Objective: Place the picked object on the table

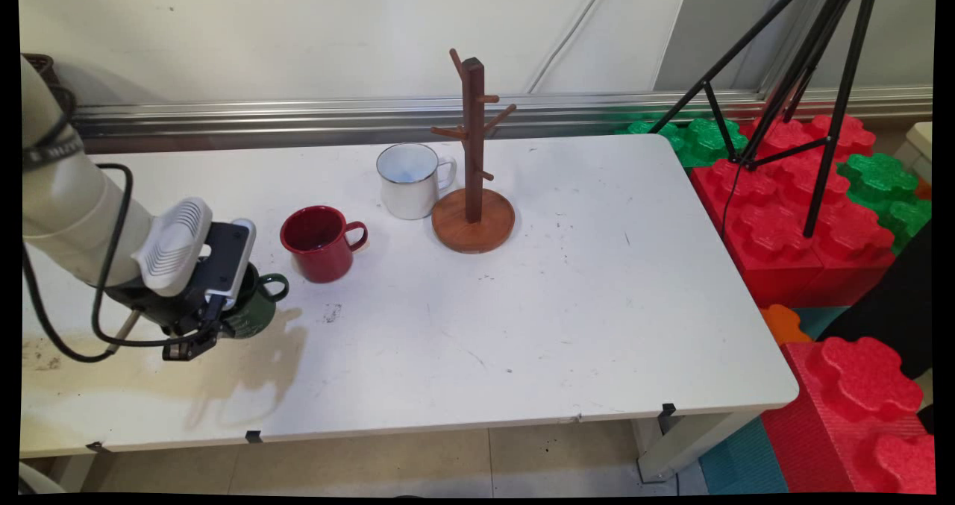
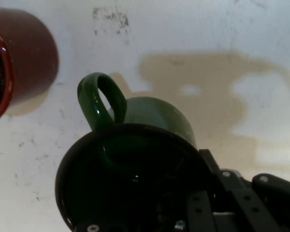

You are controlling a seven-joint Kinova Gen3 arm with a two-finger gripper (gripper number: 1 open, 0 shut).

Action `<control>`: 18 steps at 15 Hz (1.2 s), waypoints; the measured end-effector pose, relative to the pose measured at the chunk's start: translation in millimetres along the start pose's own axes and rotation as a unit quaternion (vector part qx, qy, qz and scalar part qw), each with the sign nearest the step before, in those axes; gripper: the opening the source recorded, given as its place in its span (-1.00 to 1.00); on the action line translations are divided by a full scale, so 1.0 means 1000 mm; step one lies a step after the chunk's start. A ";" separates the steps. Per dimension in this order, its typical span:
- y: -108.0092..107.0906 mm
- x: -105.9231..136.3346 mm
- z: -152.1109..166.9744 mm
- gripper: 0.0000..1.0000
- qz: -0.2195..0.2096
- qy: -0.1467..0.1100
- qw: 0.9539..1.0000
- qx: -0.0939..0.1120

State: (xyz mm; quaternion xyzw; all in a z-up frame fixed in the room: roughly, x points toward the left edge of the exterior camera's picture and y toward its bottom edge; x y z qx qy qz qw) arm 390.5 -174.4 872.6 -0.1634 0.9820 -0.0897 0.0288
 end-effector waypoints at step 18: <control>-0.008 -0.008 0.064 1.00 -0.001 0.018 1.000 -0.023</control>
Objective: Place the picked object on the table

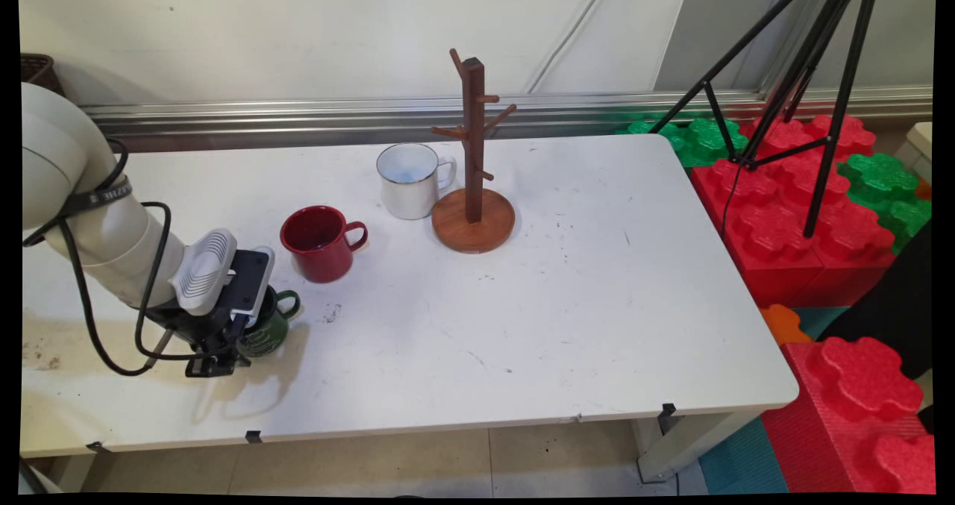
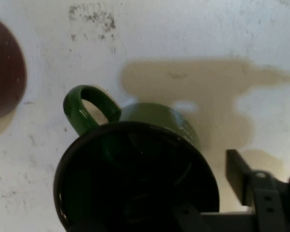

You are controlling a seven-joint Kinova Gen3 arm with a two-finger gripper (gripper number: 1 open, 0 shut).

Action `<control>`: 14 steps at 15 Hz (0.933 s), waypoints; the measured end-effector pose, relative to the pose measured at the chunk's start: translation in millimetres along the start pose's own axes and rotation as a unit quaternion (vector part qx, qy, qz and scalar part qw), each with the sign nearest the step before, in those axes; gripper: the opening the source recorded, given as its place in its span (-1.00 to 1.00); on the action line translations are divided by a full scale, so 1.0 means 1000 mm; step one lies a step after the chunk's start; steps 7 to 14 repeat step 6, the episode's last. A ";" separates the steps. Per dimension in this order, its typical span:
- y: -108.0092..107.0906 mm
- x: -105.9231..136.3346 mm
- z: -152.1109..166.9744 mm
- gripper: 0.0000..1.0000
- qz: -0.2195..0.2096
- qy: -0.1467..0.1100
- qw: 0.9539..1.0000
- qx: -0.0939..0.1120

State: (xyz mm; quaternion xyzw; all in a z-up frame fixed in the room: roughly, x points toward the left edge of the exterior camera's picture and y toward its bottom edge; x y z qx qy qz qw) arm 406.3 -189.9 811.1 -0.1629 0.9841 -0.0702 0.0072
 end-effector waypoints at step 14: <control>0.000 -0.004 0.003 1.00 0.005 0.005 1.000 0.003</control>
